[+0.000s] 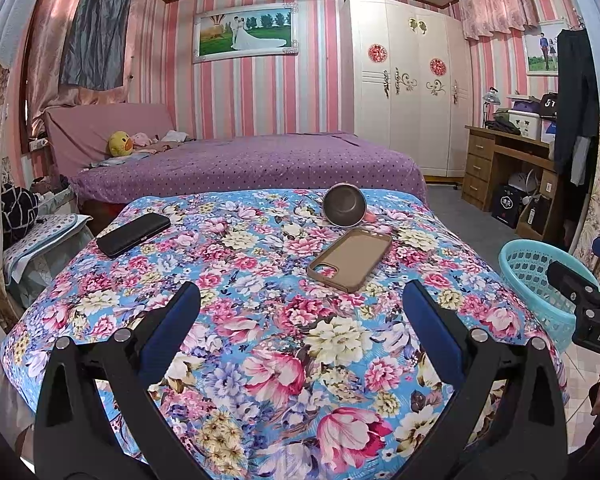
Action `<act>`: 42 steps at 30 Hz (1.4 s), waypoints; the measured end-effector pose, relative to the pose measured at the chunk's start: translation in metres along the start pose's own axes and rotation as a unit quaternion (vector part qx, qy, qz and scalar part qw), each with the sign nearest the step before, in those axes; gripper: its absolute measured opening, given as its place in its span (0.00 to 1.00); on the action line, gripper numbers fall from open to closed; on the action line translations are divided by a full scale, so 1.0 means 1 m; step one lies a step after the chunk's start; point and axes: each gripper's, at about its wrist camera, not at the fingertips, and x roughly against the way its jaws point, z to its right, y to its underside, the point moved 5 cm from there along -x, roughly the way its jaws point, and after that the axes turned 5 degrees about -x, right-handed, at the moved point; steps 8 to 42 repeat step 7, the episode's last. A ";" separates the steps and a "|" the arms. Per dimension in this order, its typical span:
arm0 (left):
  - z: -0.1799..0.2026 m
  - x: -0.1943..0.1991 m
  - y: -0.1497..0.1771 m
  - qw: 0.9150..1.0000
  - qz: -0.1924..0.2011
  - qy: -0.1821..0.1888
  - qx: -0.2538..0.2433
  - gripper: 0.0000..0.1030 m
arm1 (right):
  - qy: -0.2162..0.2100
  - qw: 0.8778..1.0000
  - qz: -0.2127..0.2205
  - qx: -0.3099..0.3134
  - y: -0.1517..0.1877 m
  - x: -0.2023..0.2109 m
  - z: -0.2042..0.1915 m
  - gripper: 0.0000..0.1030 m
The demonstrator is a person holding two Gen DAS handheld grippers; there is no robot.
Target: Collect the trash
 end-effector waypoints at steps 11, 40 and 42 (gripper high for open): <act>-0.001 0.000 0.001 1.000 0.000 -0.002 0.002 0.95 | 0.002 1.000 0.000 0.001 0.001 0.000 0.002 0.96; -0.001 0.000 0.001 1.000 0.000 -0.002 0.002 0.95 | 0.002 1.000 0.000 0.001 0.001 0.000 0.002 0.96; -0.001 0.000 0.001 1.000 0.000 -0.002 0.002 0.95 | 0.002 1.000 0.000 0.001 0.001 0.000 0.002 0.96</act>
